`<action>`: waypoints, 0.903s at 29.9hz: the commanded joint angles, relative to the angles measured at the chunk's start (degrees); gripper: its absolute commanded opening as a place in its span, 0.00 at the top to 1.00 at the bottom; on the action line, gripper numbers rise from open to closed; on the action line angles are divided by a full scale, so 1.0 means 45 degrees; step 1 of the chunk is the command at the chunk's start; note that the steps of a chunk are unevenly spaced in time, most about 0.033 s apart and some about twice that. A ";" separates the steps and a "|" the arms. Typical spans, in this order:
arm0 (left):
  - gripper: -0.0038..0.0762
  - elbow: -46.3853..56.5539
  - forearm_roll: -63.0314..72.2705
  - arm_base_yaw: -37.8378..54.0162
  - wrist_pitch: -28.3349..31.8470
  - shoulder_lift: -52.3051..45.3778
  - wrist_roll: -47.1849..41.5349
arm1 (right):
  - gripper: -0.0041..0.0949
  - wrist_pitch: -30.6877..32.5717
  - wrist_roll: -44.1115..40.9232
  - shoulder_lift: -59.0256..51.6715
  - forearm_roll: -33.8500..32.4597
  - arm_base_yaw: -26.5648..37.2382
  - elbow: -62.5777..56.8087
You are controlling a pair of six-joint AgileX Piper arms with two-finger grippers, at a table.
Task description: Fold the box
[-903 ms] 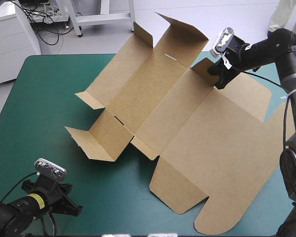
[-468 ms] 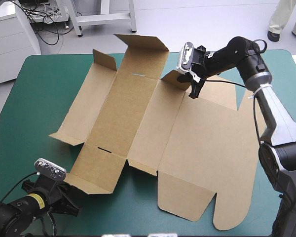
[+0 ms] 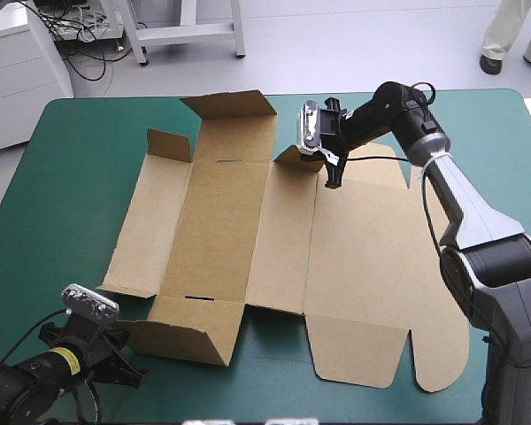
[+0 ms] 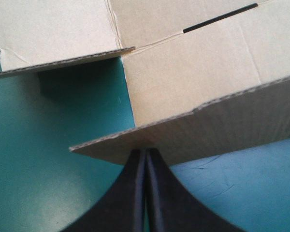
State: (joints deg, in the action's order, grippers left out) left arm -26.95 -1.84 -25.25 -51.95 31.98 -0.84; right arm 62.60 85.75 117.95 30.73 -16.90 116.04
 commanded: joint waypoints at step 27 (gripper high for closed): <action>0.99 -0.0304 -0.0016 -0.0017 0.0534 0.0043 -0.0108 | 0.74 0.0341 -0.4062 -0.2828 0.0474 0.0021 0.0456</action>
State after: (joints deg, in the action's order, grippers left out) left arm -26.95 -1.84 -25.25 -51.95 31.98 -0.90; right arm 63.15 71.87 111.48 30.74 -16.90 116.15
